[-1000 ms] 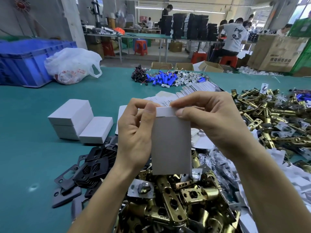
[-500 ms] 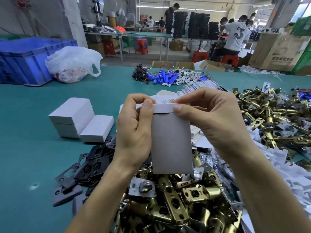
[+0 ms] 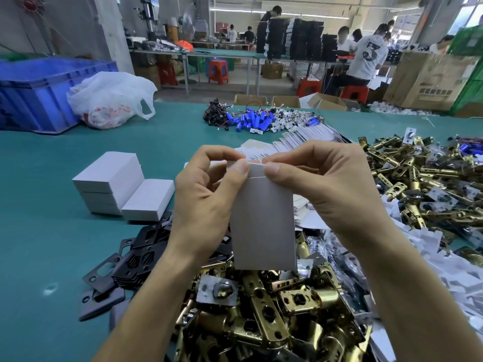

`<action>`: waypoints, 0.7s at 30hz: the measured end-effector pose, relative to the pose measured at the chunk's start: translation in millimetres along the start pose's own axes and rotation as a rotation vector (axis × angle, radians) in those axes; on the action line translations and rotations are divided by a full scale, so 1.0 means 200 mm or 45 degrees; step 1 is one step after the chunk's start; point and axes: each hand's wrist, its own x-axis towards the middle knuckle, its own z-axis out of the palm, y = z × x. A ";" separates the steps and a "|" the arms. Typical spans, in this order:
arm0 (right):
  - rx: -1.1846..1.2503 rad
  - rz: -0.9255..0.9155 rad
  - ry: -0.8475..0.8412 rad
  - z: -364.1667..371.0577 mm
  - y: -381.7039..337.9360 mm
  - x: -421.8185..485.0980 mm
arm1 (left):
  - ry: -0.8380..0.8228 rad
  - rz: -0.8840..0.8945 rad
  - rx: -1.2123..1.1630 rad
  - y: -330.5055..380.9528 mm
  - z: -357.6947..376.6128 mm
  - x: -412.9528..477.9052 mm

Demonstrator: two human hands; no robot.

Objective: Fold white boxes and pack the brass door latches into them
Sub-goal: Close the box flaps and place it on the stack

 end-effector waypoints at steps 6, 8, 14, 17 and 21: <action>0.034 -0.045 -0.072 -0.02 0.04 -0.02 | -0.040 0.012 -0.091 -0.02 -0.01 0.00; 0.004 -0.062 -0.095 -0.02 0.05 -0.01 | -0.034 0.020 -0.128 -0.03 -0.01 0.00; -0.088 -0.066 -0.253 -0.04 0.08 -0.04 | -0.128 0.106 -0.167 -0.05 -0.02 -0.01; -0.081 -0.090 -0.273 -0.04 0.08 -0.05 | -0.141 0.094 -0.177 -0.06 -0.03 -0.02; -0.103 -0.137 -0.225 -0.04 0.09 -0.05 | -0.179 0.071 -0.153 -0.05 -0.04 -0.02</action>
